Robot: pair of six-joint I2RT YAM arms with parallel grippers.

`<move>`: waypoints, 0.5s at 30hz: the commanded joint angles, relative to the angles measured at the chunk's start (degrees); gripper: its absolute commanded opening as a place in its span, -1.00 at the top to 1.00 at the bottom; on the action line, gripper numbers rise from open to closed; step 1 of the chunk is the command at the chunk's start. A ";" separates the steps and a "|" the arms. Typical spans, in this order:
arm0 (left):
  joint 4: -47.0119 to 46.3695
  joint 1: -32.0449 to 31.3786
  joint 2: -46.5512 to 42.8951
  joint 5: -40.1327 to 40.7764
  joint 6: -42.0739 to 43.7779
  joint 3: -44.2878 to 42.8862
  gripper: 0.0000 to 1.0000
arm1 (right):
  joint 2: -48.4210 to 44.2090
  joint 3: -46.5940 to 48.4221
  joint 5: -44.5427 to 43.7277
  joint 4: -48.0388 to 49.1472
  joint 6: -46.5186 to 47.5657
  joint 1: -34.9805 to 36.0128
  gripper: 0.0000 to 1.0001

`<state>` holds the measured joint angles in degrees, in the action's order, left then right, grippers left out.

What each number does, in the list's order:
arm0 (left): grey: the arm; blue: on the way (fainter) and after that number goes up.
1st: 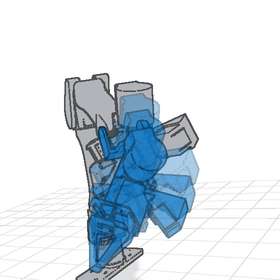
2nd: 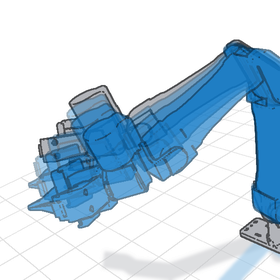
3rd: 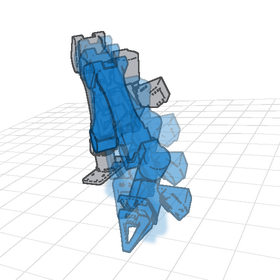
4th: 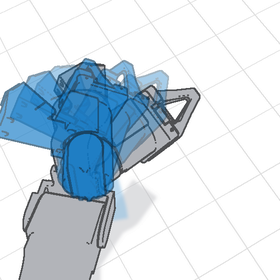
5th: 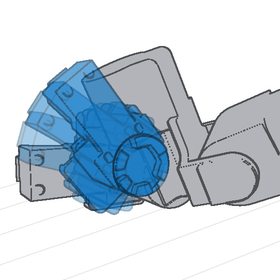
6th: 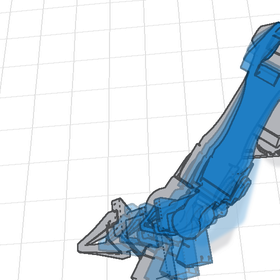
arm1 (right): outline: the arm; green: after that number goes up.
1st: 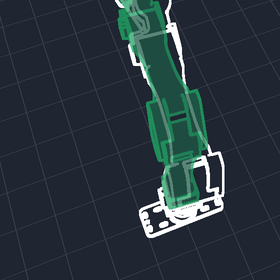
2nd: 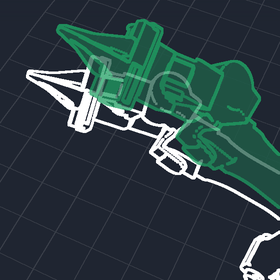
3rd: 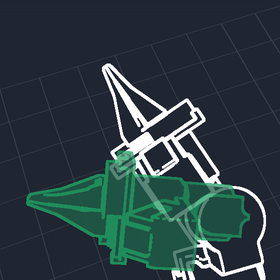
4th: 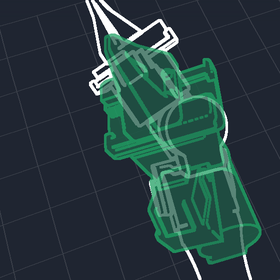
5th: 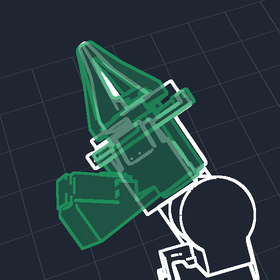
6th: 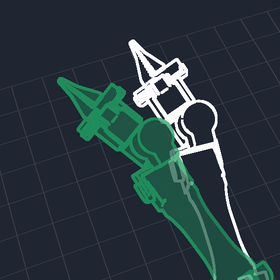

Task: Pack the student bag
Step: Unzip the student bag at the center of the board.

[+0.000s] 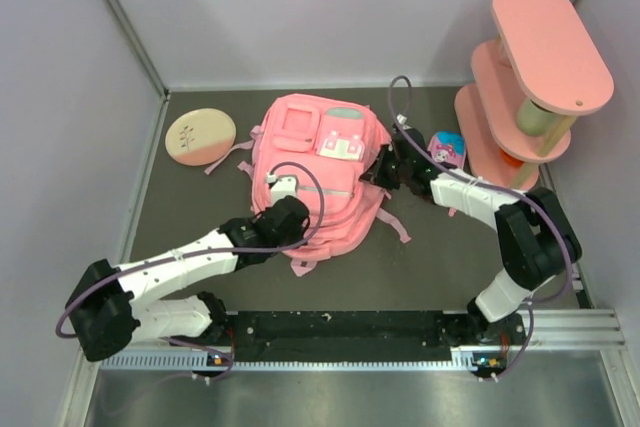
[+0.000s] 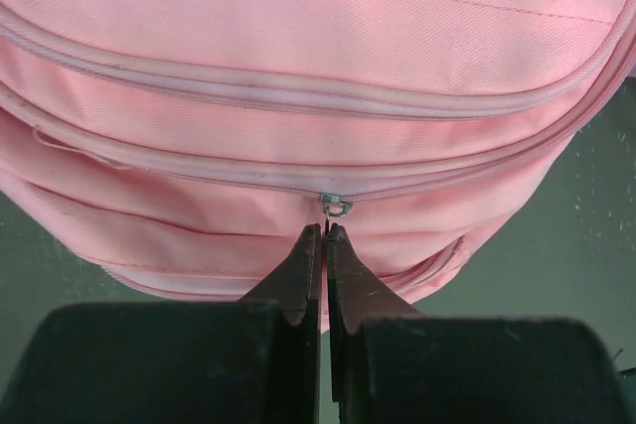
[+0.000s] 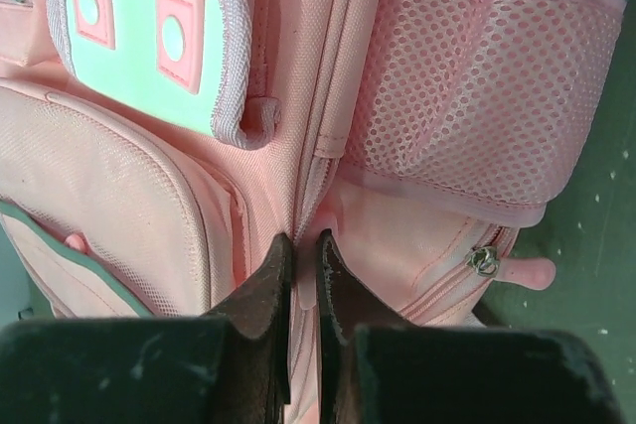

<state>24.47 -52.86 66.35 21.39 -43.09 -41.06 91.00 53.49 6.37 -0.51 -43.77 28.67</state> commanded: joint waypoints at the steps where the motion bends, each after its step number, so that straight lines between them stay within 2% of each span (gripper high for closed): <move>1: 3.85 1.44 -3.41 -0.54 1.24 3.96 1.00 | 3.65 10.83 1.17 1.24 5.97 -3.00 1.00; 2: 2.35 1.36 -3.68 -1.34 1.52 3.97 1.00 | 3.57 11.62 4.23 0.78 6.76 -2.91 0.97; 3: -0.01 1.36 -3.94 -2.48 2.13 3.88 1.00 | 2.96 10.94 5.74 1.04 6.85 -2.91 0.49; 5: -3.01 1.44 -3.86 -5.73 3.27 3.44 1.00 | -1.86 6.74 4.37 0.95 5.98 -2.91 0.06; 6: -4.94 1.44 -3.33 -6.44 4.23 3.09 1.00 | -4.14 4.71 2.96 0.78 5.28 -2.91 -0.24; 8: -5.74 1.36 -2.63 -8.19 4.94 1.95 1.00 | -12.46 -0.72 -1.42 -2.01 3.18 -2.83 -0.35; 10: -7.32 1.36 -2.10 -9.16 6.26 1.86 1.00 | -18.20 -5.13 -1.28 -1.16 -0.50 -2.56 -0.39; 11: -8.03 1.36 -2.10 -9.95 6.70 1.95 1.00 | -22.58 -9.68 0.12 1.63 -2.36 -2.13 -0.37; 13: -8.91 1.27 -2.27 -10.57 7.76 1.86 1.00 | -25.25 -13.57 2.40 3.93 -8.31 -0.90 -0.19; 15: -9.26 1.27 -2.89 -10.58 8.11 2.21 1.00 | -26.49 -16.92 2.68 6.83 -11.59 3.13 -0.17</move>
<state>19.22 -51.20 64.16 14.92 -37.39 -38.20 66.54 41.91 7.70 0.05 -46.17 27.44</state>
